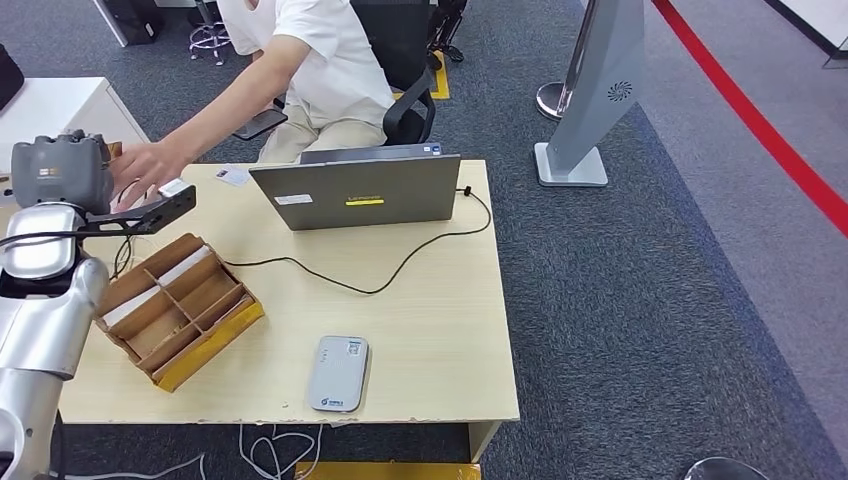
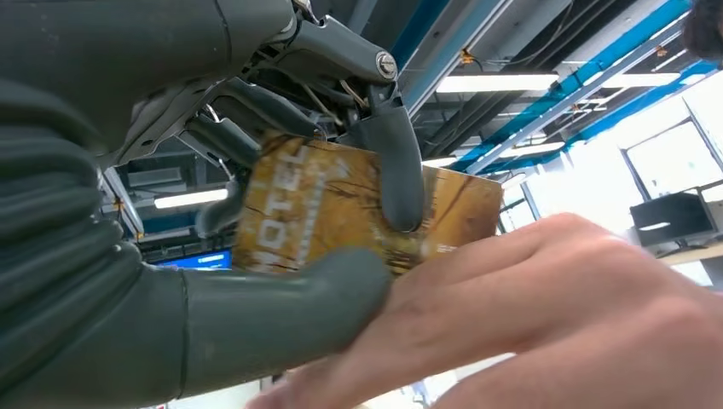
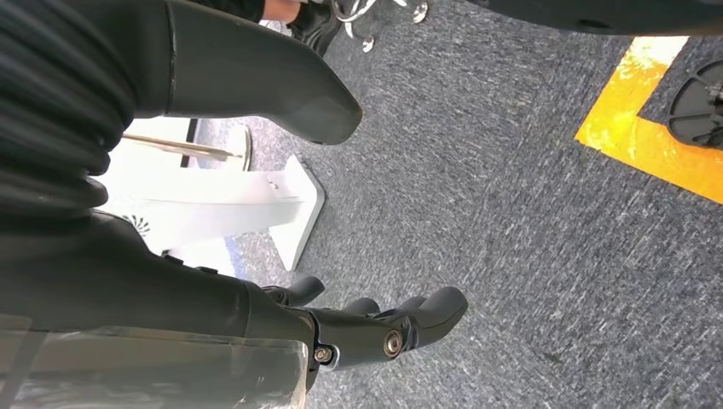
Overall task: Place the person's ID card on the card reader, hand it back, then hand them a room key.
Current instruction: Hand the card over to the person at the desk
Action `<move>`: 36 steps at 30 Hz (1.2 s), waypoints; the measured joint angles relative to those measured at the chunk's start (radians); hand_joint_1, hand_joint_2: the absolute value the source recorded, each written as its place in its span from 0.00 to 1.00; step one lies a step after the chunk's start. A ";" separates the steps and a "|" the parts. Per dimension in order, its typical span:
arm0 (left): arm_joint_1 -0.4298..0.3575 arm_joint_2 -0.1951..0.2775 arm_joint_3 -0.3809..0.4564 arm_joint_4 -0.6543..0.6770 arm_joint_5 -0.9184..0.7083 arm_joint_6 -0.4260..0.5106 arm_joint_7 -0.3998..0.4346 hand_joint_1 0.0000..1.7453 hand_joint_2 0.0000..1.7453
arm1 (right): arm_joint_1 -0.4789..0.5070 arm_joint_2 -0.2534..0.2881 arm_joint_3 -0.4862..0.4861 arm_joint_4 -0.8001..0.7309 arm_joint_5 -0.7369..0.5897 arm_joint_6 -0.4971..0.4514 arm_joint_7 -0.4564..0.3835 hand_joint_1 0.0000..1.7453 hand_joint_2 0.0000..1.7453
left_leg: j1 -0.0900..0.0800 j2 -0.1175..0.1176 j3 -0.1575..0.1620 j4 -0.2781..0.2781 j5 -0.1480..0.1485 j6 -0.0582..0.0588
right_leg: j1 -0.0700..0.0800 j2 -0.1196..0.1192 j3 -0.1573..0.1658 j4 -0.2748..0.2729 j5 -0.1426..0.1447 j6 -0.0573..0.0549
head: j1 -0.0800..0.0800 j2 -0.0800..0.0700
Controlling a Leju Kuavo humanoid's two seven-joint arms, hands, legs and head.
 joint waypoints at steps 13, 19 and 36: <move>-0.018 0.023 0.007 -0.026 0.000 -0.007 0.000 0.00 1.00 | -0.008 0.000 -0.001 0.000 0.002 -0.014 -0.017 0.00 1.00 | 0.000 0.000 0.000 0.000 0.000 0.000 | 0.000 0.000 0.000 0.000 0.000 0.000 | 0.000 0.000; -0.019 0.033 0.016 -0.035 0.000 -0.008 -0.001 0.00 1.00 | -0.010 0.000 -0.004 0.000 0.002 -0.015 -0.019 0.00 1.00 | 0.000 0.000 0.000 0.000 0.000 0.000 | 0.000 0.000 0.000 0.000 0.000 0.000 | 0.000 0.000; 0.233 0.354 0.255 -0.208 0.089 0.023 -0.102 0.00 1.00 | -0.008 0.000 -0.041 0.001 -0.017 -0.029 -0.019 0.00 1.00 | 0.001 0.004 0.000 -0.004 -0.001 -0.002 | 0.000 0.003 -0.002 0.002 -0.002 -0.003 | 0.001 0.000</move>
